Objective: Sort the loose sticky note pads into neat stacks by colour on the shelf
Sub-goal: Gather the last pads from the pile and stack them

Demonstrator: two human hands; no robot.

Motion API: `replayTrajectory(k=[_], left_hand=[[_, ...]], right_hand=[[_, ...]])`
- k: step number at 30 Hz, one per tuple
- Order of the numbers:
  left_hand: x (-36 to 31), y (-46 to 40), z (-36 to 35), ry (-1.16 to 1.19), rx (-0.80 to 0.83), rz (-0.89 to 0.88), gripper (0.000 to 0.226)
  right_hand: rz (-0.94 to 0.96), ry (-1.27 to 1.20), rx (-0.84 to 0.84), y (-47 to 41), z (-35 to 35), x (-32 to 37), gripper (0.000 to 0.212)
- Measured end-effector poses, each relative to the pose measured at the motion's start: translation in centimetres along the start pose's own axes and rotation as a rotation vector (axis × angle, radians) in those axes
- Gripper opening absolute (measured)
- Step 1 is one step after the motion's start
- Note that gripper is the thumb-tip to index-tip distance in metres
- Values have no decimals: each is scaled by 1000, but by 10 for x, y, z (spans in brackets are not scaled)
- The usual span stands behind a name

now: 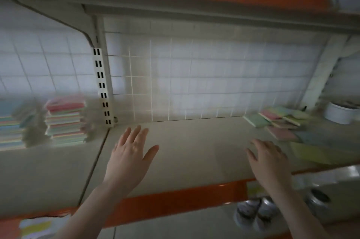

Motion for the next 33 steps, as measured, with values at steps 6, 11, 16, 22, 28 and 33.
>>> replayTrajectory(k=[6,11,16,22,28,33], left_hand=[[-55,-34,-26,48,45,-60,66],[-110,-62,-46,83,88,-122,67],[-176,-80,-58,79,80,-150,68],[-275,-76,-90,92,84,-71,65],[-377,-59,-115,87,185,-46,64],[-417,-47,-127,110,202,-12,60]], right_hand=[[-59,21,-36,-19,4,-59,26],[-85,32,-89,-40,23,-120,22],[-172,16,-90,-68,42,-187,22],[-117,-49,44,-105,46,-269,24],[-61,-159,155,-132,61,-340,23],[-61,-245,269,-139,68,-370,30]])
Point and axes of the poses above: each hand's wrist, its own y-axis away from the middle knuckle, its own z-axis out of the back of the hand, x = y × z, the point moved 2 cm from there along -y, towards the middle knuckle, and after that the axes turned 13 degrees about -y, right-handed, at the moved point
